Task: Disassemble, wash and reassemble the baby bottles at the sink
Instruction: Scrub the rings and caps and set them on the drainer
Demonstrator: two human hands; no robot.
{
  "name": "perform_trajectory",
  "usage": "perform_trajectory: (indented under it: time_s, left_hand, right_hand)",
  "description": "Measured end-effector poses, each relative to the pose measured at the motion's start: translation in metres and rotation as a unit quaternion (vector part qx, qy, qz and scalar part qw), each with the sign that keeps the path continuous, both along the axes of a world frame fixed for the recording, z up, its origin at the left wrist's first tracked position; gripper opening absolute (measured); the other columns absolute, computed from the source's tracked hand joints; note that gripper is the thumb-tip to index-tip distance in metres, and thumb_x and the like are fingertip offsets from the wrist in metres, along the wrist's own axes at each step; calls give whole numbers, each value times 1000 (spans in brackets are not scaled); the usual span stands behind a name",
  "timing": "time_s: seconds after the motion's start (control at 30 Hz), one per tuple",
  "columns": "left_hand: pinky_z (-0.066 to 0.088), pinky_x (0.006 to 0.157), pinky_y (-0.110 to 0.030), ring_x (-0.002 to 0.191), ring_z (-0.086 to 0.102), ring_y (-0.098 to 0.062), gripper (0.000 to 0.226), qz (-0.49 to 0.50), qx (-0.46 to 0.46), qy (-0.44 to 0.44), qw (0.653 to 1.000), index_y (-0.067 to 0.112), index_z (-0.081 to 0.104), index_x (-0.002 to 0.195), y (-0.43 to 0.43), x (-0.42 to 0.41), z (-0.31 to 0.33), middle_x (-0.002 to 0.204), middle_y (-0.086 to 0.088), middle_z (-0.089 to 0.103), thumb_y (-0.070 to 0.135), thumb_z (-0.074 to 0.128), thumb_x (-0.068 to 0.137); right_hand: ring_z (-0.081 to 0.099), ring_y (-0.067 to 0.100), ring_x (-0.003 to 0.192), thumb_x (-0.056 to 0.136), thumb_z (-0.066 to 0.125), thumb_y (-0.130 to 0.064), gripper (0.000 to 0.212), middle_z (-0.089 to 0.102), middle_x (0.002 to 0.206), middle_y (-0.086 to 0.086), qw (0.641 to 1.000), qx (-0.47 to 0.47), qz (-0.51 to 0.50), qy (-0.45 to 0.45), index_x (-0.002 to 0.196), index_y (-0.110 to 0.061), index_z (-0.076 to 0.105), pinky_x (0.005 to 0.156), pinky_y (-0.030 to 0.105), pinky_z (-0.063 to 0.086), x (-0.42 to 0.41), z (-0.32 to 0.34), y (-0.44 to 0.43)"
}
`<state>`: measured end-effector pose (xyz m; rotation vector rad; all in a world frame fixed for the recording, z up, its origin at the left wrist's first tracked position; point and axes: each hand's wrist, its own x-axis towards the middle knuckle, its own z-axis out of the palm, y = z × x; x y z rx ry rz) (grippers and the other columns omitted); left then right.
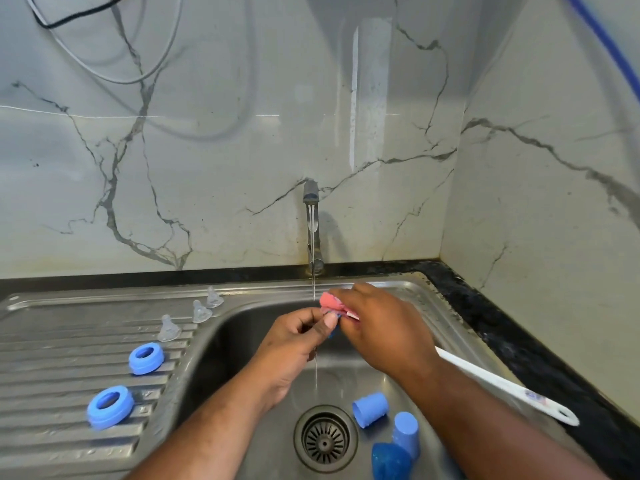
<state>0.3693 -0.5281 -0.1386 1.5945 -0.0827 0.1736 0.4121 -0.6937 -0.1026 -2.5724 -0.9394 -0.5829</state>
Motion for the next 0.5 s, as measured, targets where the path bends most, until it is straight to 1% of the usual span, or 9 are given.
perform_trajectory:
  time_s: [0.03, 0.1, 0.17, 0.23, 0.3, 0.33, 0.4, 0.47, 0.5]
  left_hand:
    - [33, 66, -24, 86, 40, -17, 24, -2, -8, -3, 1000, 26, 79, 95, 1, 0, 0, 90, -3, 60, 45, 67, 85]
    - [35, 70, -25, 88, 49, -11, 29, -11, -23, 4, 1000, 23, 78, 105, 3, 0, 0, 97, 1, 68, 46, 73, 87]
    - [34, 73, -29, 93, 53, -6, 37, -29, -29, 7, 999, 22, 77, 112, 4, -1, 0, 109, 2, 72, 47, 72, 85]
    - [32, 73, -30, 96, 49, -12, 32, -48, -31, 7, 998, 23, 78, 113, 6, 0, 0, 115, 0, 71, 44, 73, 88]
    - [31, 71, -29, 94, 41, -19, 29, -52, -32, 17, 998, 25, 80, 107, 6, 0, 0, 104, 1, 70, 42, 68, 87]
    - [32, 71, -29, 92, 39, -19, 29, -42, -35, 27, 998, 26, 80, 104, 6, 1, -1, 97, 3, 68, 44, 67, 85]
    - [33, 72, -29, 87, 43, -15, 29, -14, -37, 41, 998, 30, 82, 94, 2, 2, 1, 85, 5, 64, 51, 68, 80]
    - [34, 71, -29, 84, 46, -10, 27, 3, -35, 35, 999, 30, 82, 87, 0, 3, 1, 82, 5, 65, 53, 72, 76]
    - [35, 70, -28, 84, 48, -8, 26, 6, -31, 26, 999, 30, 81, 86, 0, 4, 0, 84, 5, 65, 53, 76, 76]
  right_hand:
    - [60, 14, 94, 98, 55, -38, 26, 64, 103, -10, 999, 18, -3, 29, 122, -44, 63, 68, 29, 35, 1, -1, 0]
    - [59, 12, 75, 96, 57, -44, 11, 64, 79, -12, 990, 81, -8, 113, 92, -50, 65, 61, 29, 37, 8, -3, -4]
    - [53, 7, 61, 93, 58, -48, 24, 58, 63, -13, 980, 117, -4, 160, 71, -55, 59, 56, 29, 37, 15, -5, -8]
    - [51, 8, 58, 92, 58, -48, 25, 57, 61, -13, 976, 119, -1, 183, 67, -49, 59, 57, 32, 43, 17, -6, -11]
    - [58, 11, 68, 93, 54, -49, 18, 63, 72, -12, 981, 92, -18, 171, 79, -46, 65, 66, 36, 51, 16, -7, -11]
    - [62, 13, 78, 95, 52, -49, 16, 67, 84, -10, 986, 65, -35, 146, 93, -46, 68, 71, 35, 53, 13, -8, -10]
    - [62, 16, 97, 98, 50, -45, 26, 67, 104, -9, 997, 5, -48, 58, 120, -43, 63, 76, 33, 50, 5, -4, -6]
    - [61, 17, 101, 98, 52, -40, 32, 63, 107, -8, 999, -2, -36, 7, 129, -42, 59, 75, 32, 48, 0, 0, -1]
    - [61, 17, 101, 98, 53, -41, 33, 64, 108, -8, 999, 6, -33, 13, 130, -42, 59, 76, 32, 49, 1, -2, 0]
